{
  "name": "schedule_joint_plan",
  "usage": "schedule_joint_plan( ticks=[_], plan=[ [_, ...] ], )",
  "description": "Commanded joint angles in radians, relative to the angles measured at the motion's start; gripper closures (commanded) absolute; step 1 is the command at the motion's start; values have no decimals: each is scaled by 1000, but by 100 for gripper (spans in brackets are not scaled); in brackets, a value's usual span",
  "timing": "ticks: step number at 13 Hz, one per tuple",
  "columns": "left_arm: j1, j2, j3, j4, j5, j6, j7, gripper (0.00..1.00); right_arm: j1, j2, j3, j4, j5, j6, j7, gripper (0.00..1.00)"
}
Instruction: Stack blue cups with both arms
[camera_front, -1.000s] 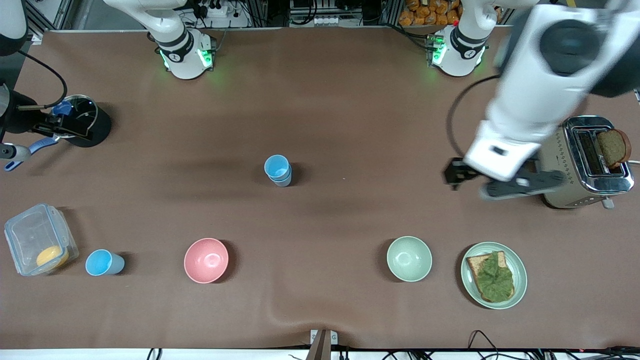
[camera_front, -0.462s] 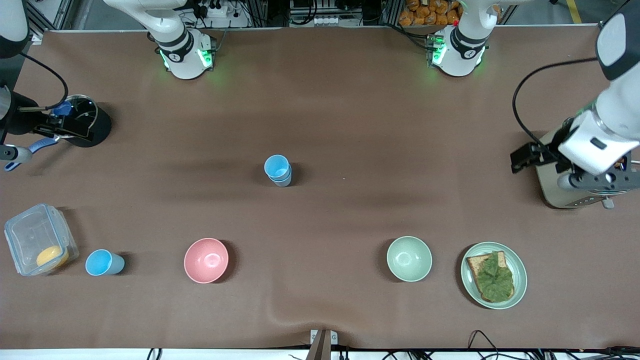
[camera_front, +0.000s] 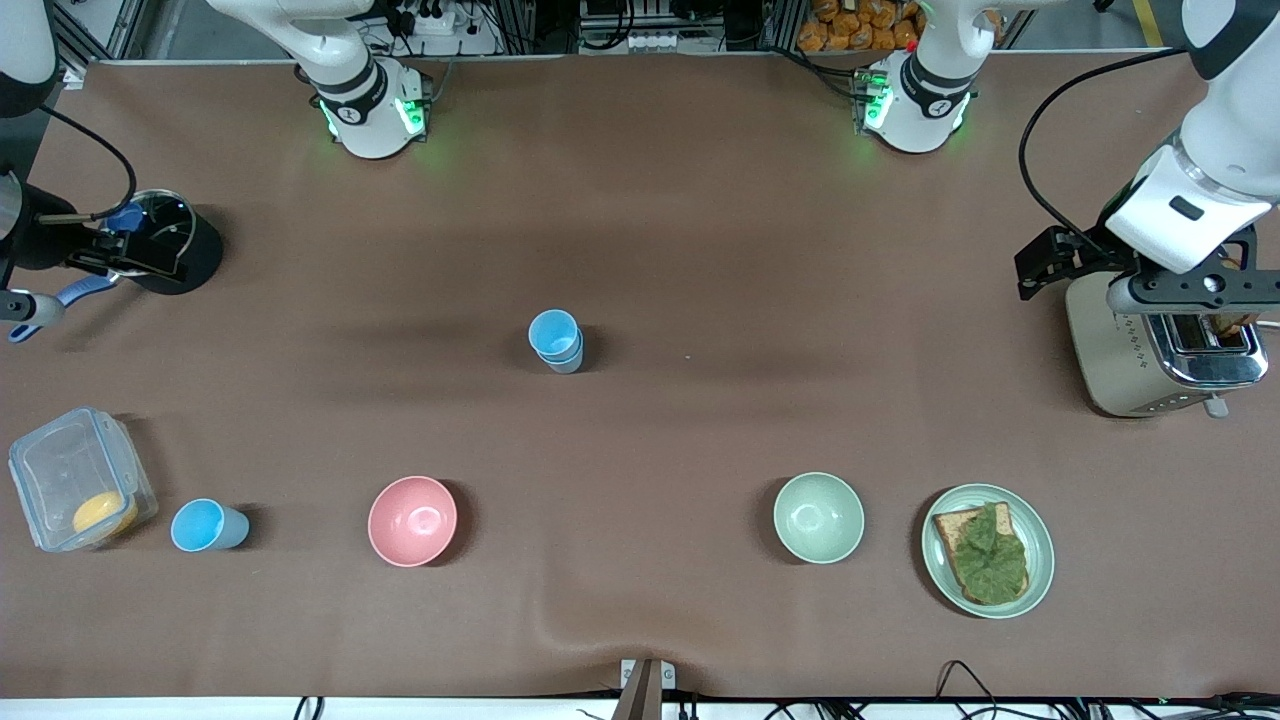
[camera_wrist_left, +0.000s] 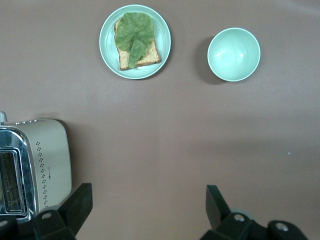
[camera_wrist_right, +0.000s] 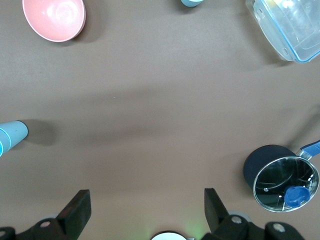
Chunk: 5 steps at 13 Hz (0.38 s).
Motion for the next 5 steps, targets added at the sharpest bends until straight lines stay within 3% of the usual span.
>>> schedule_joint_plan(
  ticks=[1, 5],
  plan=[
    [7, -13, -3, -4, -15, 3, 20, 0, -21, 7, 15, 18, -14, -15, 3, 0],
    [7, -15, -3, -4, -16, -1, 21, 0, -21, 7, 15, 18, -14, -23, 0, 0]
  ],
)
